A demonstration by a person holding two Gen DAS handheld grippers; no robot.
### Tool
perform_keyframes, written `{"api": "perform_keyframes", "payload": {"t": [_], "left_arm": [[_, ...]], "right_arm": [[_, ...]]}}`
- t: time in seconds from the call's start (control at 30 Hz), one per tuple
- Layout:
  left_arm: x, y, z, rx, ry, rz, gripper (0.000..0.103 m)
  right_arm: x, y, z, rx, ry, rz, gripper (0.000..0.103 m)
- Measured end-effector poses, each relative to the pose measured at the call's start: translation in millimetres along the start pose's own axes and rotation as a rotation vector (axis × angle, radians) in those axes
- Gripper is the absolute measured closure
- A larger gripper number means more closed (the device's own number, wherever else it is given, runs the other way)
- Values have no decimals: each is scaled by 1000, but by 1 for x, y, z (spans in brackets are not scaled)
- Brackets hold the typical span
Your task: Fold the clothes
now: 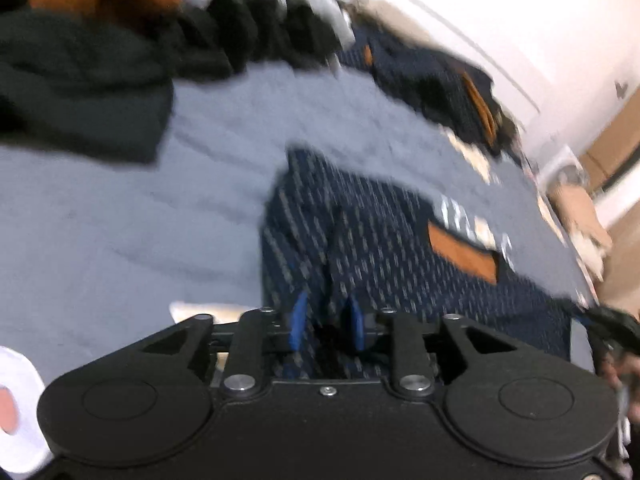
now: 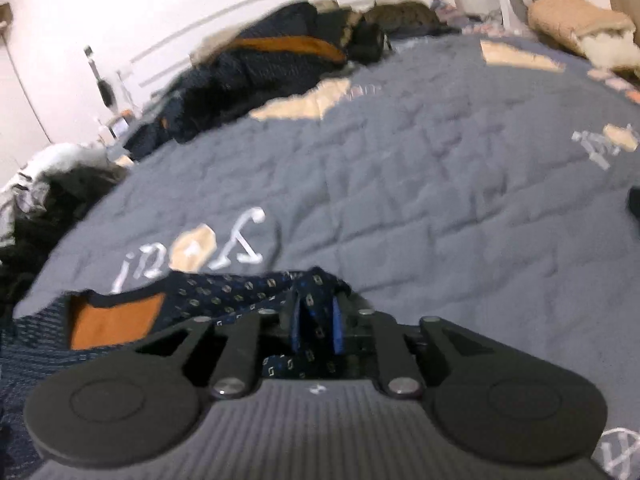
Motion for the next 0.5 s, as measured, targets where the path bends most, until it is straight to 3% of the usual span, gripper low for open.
{"api": "perform_keyframes", "payload": {"t": [0.1, 0.2, 0.4, 0.5], "left_arm": [[-8, 4, -2, -21, -4, 36, 71], [-12, 5, 8, -3, -49, 46, 60], [-10, 0, 51, 122, -133, 48, 57], [-6, -8, 61, 152, -148, 17, 57]], "right_arm": [[-31, -5, -9, -53, 31, 37, 76], [-55, -22, -20, -105, 60, 36, 71], [-72, -70, -29, -130, 133, -39, 71], [-62, -89, -25, -142, 94, -86, 71]]}}
Point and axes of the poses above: each gripper's, at about its wrist camera, not at the fingertips, and x roughly the way its jaws point, z to its right, y to its top, the point moved 4 cm from there along x, roughly the way its jaws point, and after that the axes turned 14 degrees about x, right-handed, at the moved point
